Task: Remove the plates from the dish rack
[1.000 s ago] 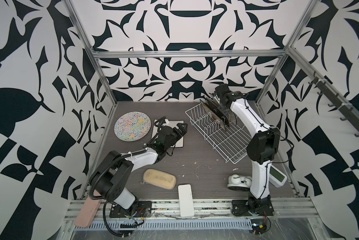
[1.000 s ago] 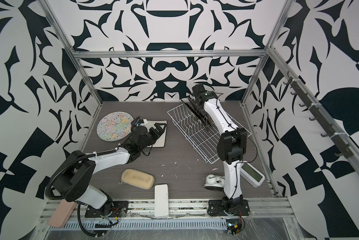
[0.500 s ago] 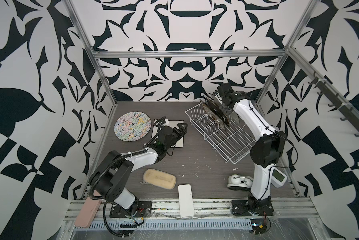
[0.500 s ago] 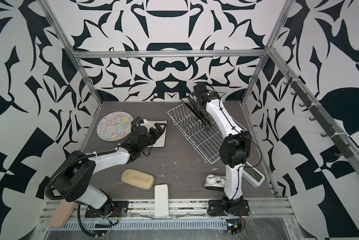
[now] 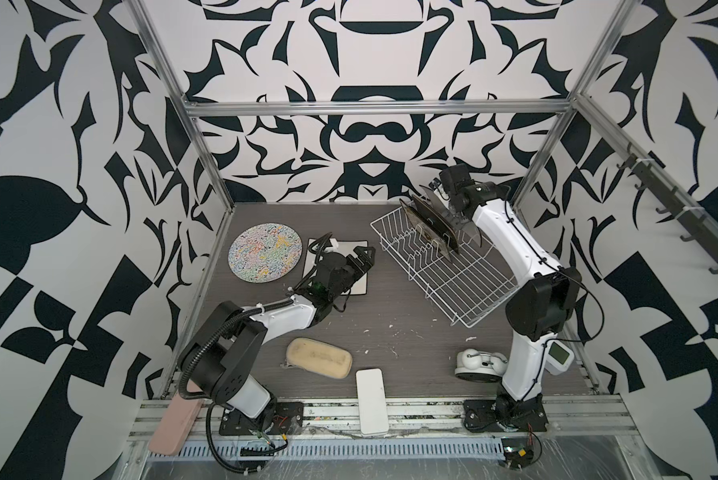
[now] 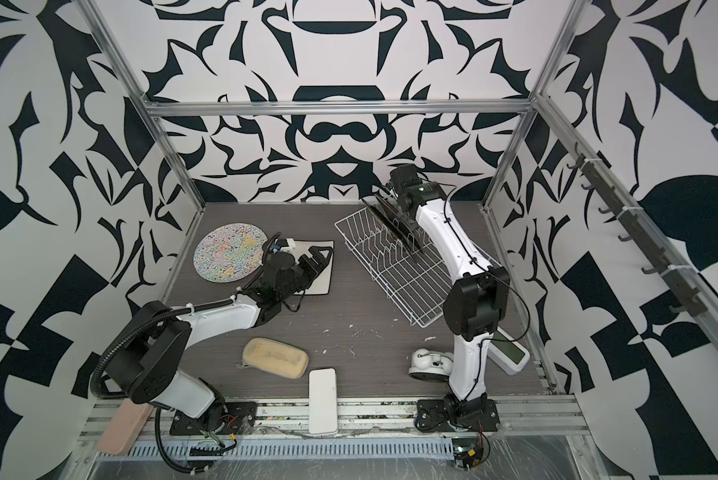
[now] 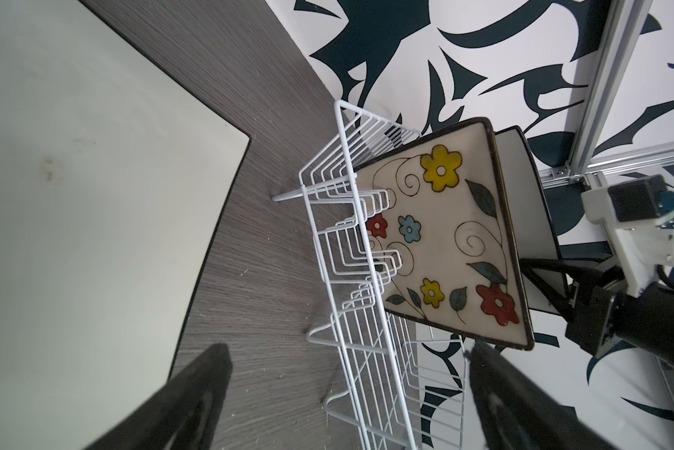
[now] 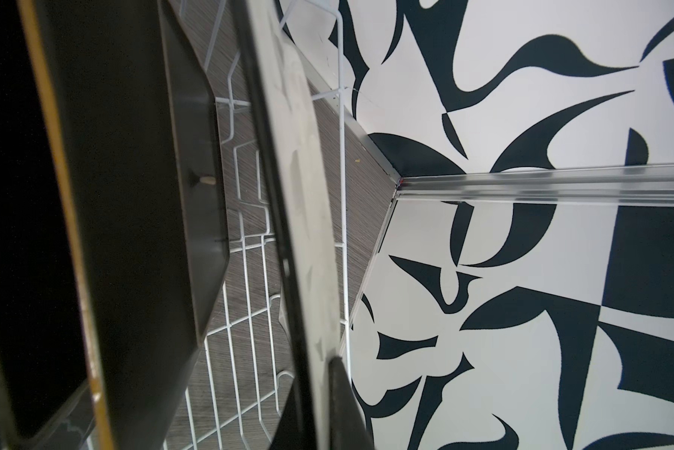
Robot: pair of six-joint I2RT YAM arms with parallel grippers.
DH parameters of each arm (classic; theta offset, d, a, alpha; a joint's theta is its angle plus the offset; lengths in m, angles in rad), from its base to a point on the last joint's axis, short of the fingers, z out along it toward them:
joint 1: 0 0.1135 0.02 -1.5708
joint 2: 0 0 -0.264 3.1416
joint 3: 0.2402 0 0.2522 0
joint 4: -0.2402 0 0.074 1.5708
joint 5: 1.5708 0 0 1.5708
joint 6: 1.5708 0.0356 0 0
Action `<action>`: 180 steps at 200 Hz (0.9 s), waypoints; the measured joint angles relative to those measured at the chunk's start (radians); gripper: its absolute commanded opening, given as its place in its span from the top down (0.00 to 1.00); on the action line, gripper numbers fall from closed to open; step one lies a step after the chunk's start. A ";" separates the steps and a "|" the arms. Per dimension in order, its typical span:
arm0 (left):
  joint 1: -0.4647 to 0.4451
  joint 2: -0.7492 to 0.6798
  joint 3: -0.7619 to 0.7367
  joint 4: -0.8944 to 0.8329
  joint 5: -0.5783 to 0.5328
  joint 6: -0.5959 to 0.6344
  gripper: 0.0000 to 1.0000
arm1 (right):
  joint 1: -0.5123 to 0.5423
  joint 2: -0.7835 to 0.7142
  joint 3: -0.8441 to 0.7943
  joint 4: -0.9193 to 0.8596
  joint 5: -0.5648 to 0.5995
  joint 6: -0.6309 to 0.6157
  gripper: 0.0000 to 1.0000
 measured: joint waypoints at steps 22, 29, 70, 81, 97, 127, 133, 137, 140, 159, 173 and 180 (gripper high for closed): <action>0.000 0.000 0.000 0.000 0.000 0.000 0.01 | 0.000 -0.008 -0.004 0.002 -0.003 0.000 1.00; 0.000 0.000 0.000 0.000 0.000 0.000 0.01 | 0.000 -0.012 -0.008 0.004 -0.004 0.000 1.00; 0.000 0.000 0.000 0.000 0.000 0.000 0.01 | 0.000 -0.031 -0.014 0.008 -0.010 0.000 1.00; 0.000 0.000 0.000 0.000 0.000 0.000 0.01 | 0.000 -0.036 -0.014 0.009 -0.011 0.000 1.00; 0.000 0.000 0.000 0.000 0.000 0.000 0.01 | 0.001 -0.045 -0.015 0.009 -0.013 0.000 1.00; 0.000 0.000 0.000 0.000 0.000 0.000 0.01 | 0.001 -0.053 -0.021 0.016 -0.016 0.001 1.00; 0.000 0.000 0.000 0.000 0.000 0.000 0.01 | 0.001 -0.054 -0.024 0.019 -0.016 0.001 1.00; 0.000 0.000 0.000 0.000 0.000 0.000 0.01 | 0.001 -0.054 -0.025 0.021 -0.016 0.001 1.00; 0.000 0.000 0.000 0.000 0.000 0.000 0.01 | 0.001 -0.054 -0.026 0.021 -0.016 0.002 1.00; 0.000 0.000 0.000 0.000 0.000 0.000 0.01 | 0.001 -0.057 -0.036 0.029 -0.015 0.002 1.00; 0.000 0.000 0.000 0.000 0.000 0.000 0.01 | 0.001 -0.068 -0.055 0.041 -0.014 0.001 1.00; 0.000 0.000 0.000 0.000 0.000 0.000 0.01 | 0.001 -0.078 -0.068 0.048 -0.013 0.001 1.00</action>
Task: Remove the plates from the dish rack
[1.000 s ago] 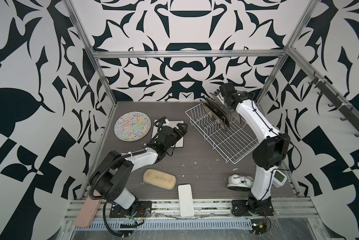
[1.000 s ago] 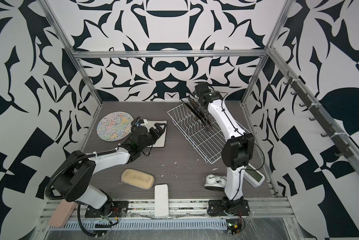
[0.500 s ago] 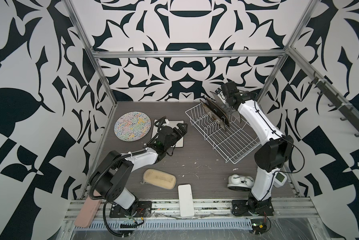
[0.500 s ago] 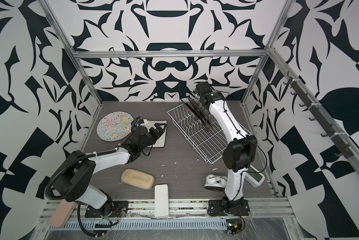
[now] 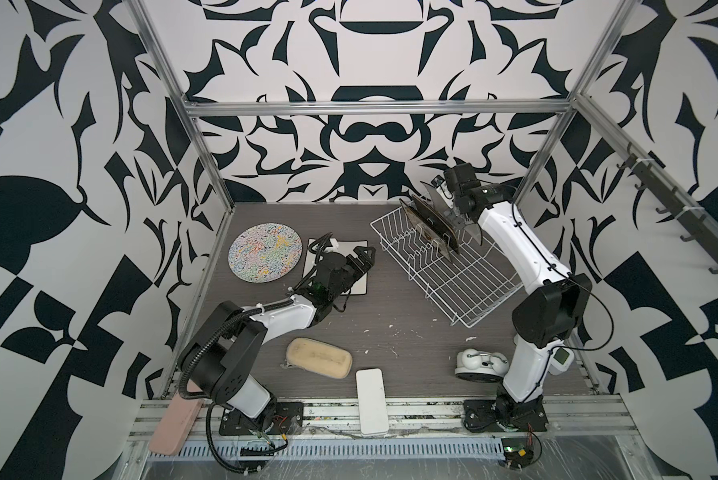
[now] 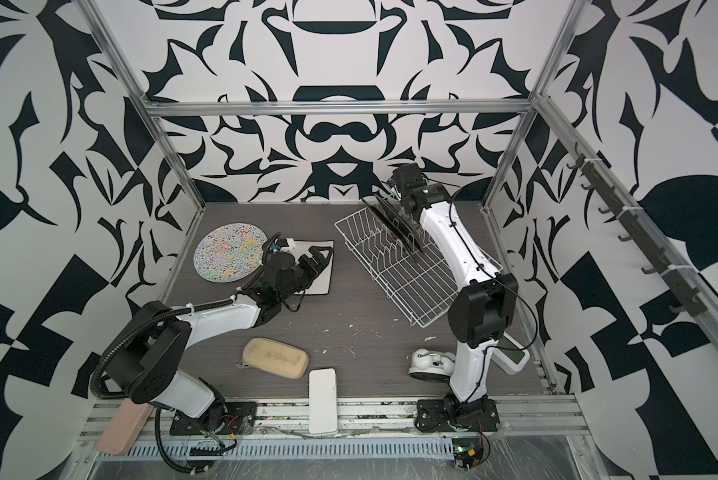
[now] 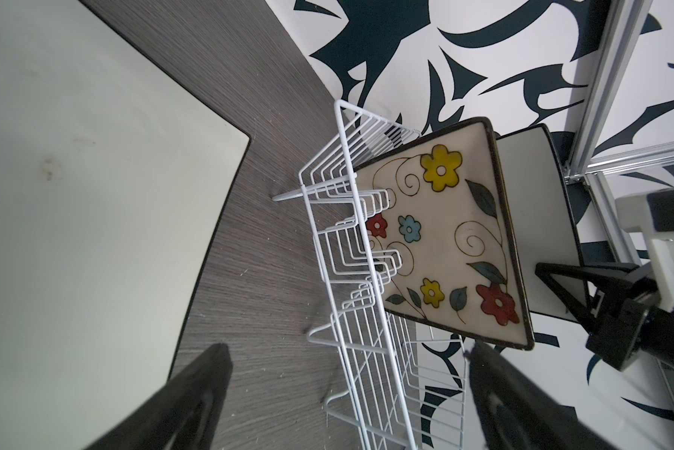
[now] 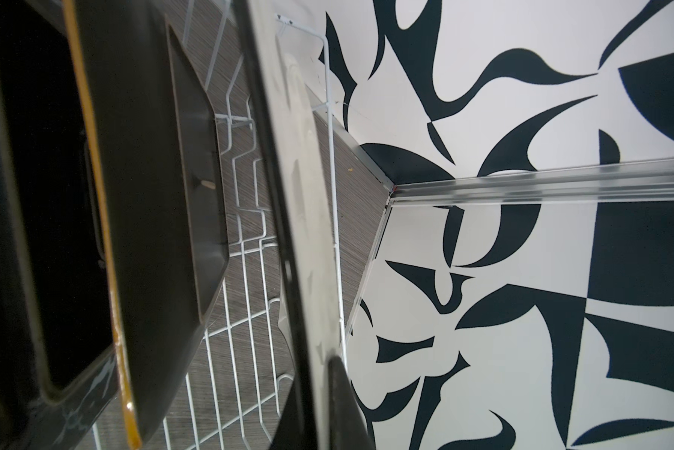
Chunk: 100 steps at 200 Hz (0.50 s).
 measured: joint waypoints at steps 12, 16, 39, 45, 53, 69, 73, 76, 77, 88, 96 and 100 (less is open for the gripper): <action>0.000 0.000 0.000 0.000 0.000 0.000 0.01 | 0.000 -0.017 -0.017 0.007 0.002 -0.002 1.00; 0.000 0.000 0.000 0.000 0.000 0.000 0.01 | 0.000 -0.023 -0.022 0.009 0.002 -0.002 1.00; -0.001 0.000 0.000 0.000 0.000 0.000 0.01 | 0.000 -0.066 -0.043 0.016 0.010 -0.008 1.00; -0.002 0.000 0.000 0.000 0.000 0.000 0.01 | 0.001 -0.077 -0.047 0.021 0.013 -0.009 1.00; -0.003 0.000 0.000 0.000 0.000 0.000 0.01 | 0.002 -0.092 -0.054 0.032 0.017 -0.011 1.00; -0.007 0.000 0.000 0.000 0.000 0.000 0.01 | 0.007 -0.129 -0.083 0.069 0.034 -0.017 1.00; -0.008 0.000 0.000 0.000 0.000 0.000 0.01 | 0.010 -0.136 -0.090 0.078 0.041 -0.022 1.00; -0.009 0.000 0.000 0.000 0.000 0.000 0.01 | 0.014 -0.145 -0.098 0.089 0.047 -0.025 1.00; -0.010 0.000 0.000 0.000 0.000 0.000 0.01 | 0.014 -0.146 -0.100 0.091 0.049 -0.026 1.00; -0.014 0.000 0.001 0.000 0.000 0.000 0.01 | 0.029 -0.175 -0.133 0.130 0.070 -0.043 1.00; -0.016 0.000 0.001 0.000 0.000 0.000 0.02 | 0.042 -0.193 -0.153 0.153 0.084 -0.056 1.00; -0.018 0.000 0.001 0.000 0.000 0.000 0.01 | 0.051 -0.201 -0.162 0.163 0.090 -0.064 1.00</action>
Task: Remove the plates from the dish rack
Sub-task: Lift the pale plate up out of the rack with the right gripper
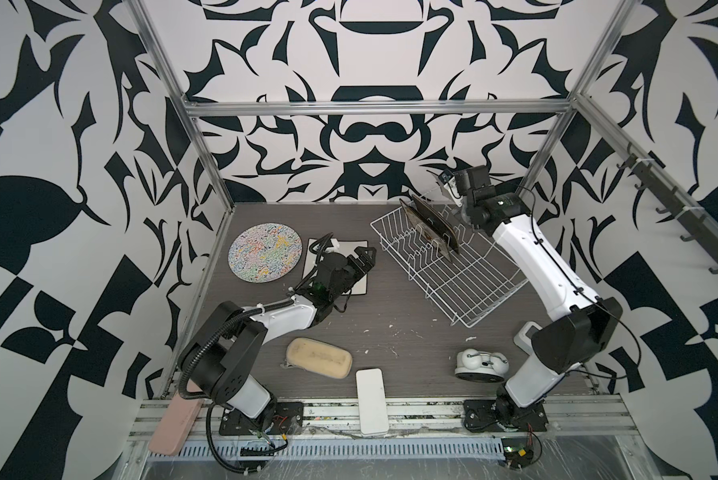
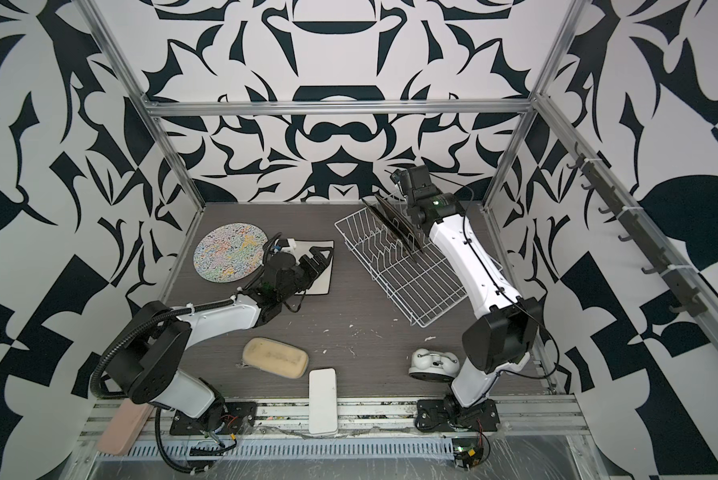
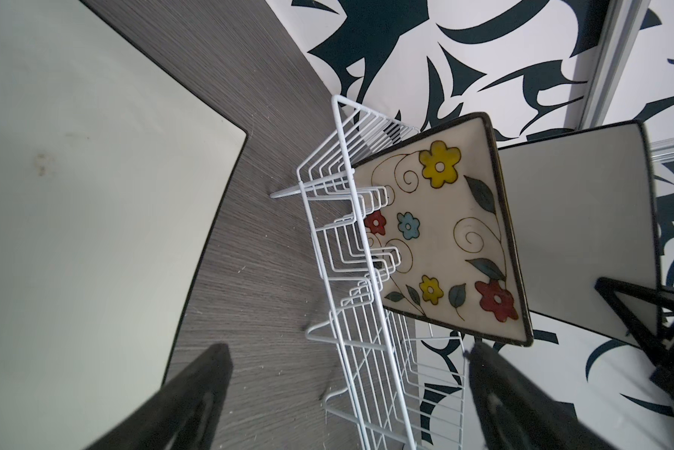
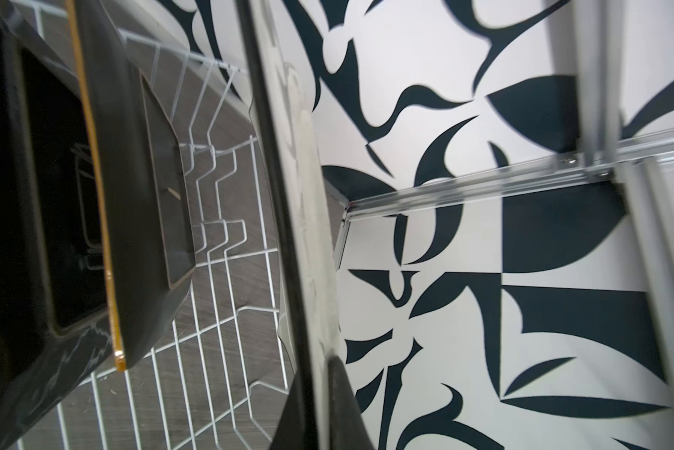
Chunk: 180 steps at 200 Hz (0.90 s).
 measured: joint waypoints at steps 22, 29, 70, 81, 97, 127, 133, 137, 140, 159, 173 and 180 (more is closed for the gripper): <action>-0.003 0.000 0.000 0.000 0.000 0.000 0.02 | 0.039 -0.037 -0.040 0.060 0.023 -0.036 1.00; -0.003 0.000 0.000 0.000 0.000 0.000 0.01 | 0.051 -0.046 -0.050 0.078 0.027 -0.047 1.00; -0.003 0.000 0.000 0.000 -0.004 0.000 0.01 | 0.127 -0.109 -0.100 0.190 0.066 -0.135 1.00; -0.003 0.000 0.000 0.000 -0.004 0.001 0.01 | 0.148 -0.127 -0.116 0.230 0.082 -0.166 1.00; -0.003 0.000 0.000 0.000 -0.004 0.001 0.01 | 0.180 -0.153 -0.136 0.285 0.108 -0.215 1.00; -0.003 0.000 0.000 0.000 -0.005 0.003 0.01 | 0.248 -0.188 -0.169 0.389 0.152 -0.308 1.00; -0.003 0.000 0.000 0.000 -0.006 0.004 0.01 | 0.260 -0.194 -0.174 0.407 0.159 -0.325 1.00; -0.003 -0.001 0.000 0.000 -0.006 0.005 0.01 | 0.269 -0.198 -0.177 0.419 0.164 -0.336 1.00; -0.003 -0.002 0.000 0.000 -0.007 0.005 0.01 | 0.278 -0.200 -0.179 0.428 0.169 -0.346 1.00; -0.003 -0.008 0.000 -0.001 -0.010 0.009 0.01 | 0.316 -0.214 -0.191 0.473 0.182 -0.390 1.00; -0.003 -0.017 0.000 -0.003 -0.012 0.016 0.01 | 0.342 -0.221 -0.193 0.495 0.188 -0.410 1.00; -0.003 -0.022 0.000 -0.005 -0.012 0.021 0.01 | 0.356 -0.224 -0.193 0.504 0.192 -0.420 1.00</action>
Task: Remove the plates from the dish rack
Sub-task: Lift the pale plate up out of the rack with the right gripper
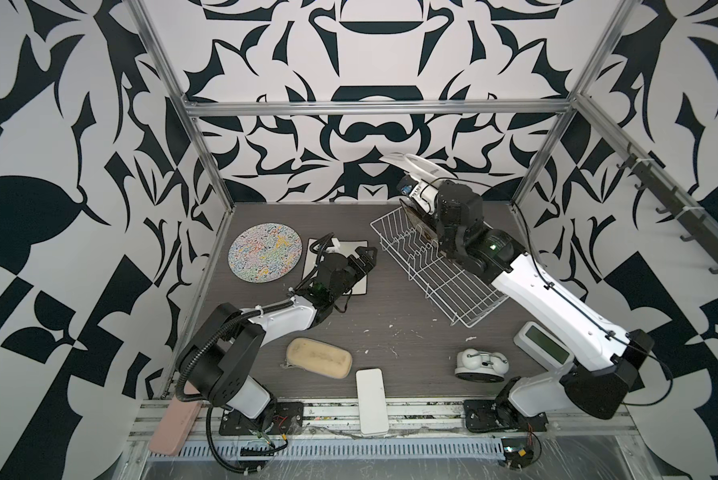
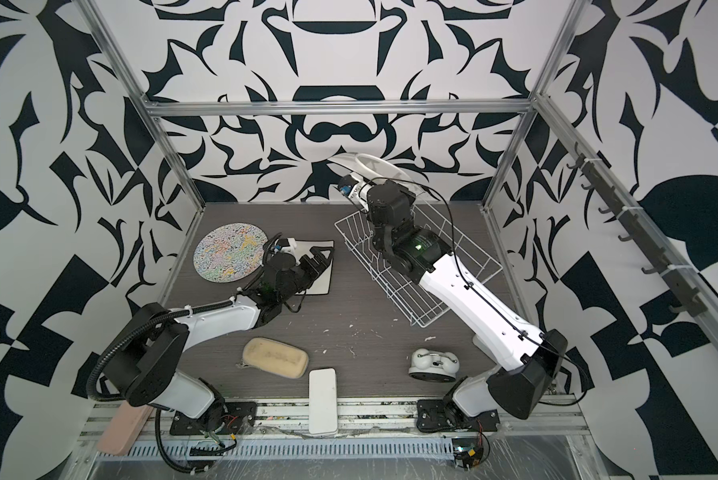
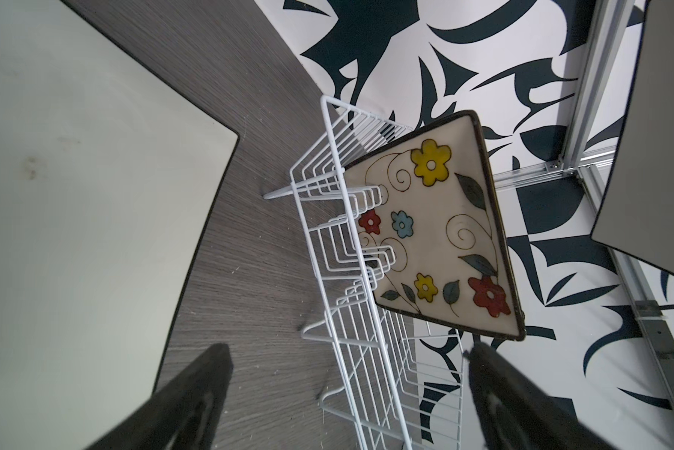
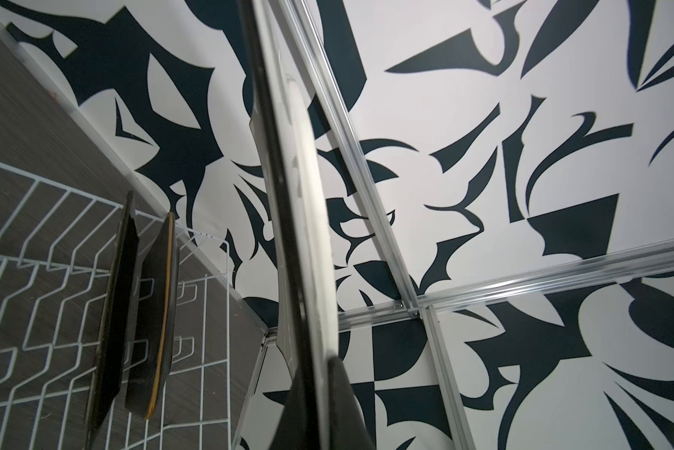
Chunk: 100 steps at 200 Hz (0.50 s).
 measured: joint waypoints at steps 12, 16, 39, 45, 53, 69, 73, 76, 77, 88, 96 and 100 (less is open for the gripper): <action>0.000 -0.010 0.000 -0.007 0.000 0.010 0.01 | 0.028 -0.005 -0.002 0.017 0.009 -0.010 1.00; 0.000 -0.013 0.000 -0.011 0.000 0.013 0.01 | 0.038 -0.008 -0.004 0.024 0.013 -0.013 1.00; 0.000 -0.033 0.000 -0.031 -0.003 0.029 0.01 | 0.092 -0.031 -0.029 0.054 0.034 -0.024 1.00; 0.000 -0.038 0.000 -0.033 -0.004 0.032 0.01 | 0.108 -0.038 -0.034 0.057 0.037 -0.024 1.00; 0.000 -0.045 0.000 -0.037 -0.008 0.034 0.01 | 0.129 -0.046 -0.037 0.056 0.038 -0.021 1.00; 0.000 -0.057 0.000 -0.039 -0.015 0.040 0.01 | 0.167 -0.060 -0.038 0.056 0.037 -0.002 1.00; 0.000 -0.060 0.000 -0.038 -0.016 0.042 0.01 | 0.174 -0.062 -0.038 0.055 0.035 0.006 1.00; 0.000 -0.062 0.000 -0.039 -0.016 0.044 0.01 | 0.179 -0.064 -0.038 0.055 0.034 0.012 1.00; 0.000 -0.063 0.000 -0.039 -0.016 0.044 0.01 | 0.182 -0.066 -0.038 0.055 0.033 0.015 1.00; 0.000 -0.071 -0.002 -0.038 -0.018 0.050 0.01 | 0.200 -0.072 -0.038 0.051 0.019 0.051 1.00; 0.000 -0.077 -0.003 -0.038 -0.018 0.054 0.01 | 0.208 -0.077 -0.038 0.047 0.004 0.080 1.00; 0.000 -0.081 -0.004 -0.038 -0.019 0.055 0.01 | 0.211 -0.080 -0.038 0.041 -0.007 0.101 1.00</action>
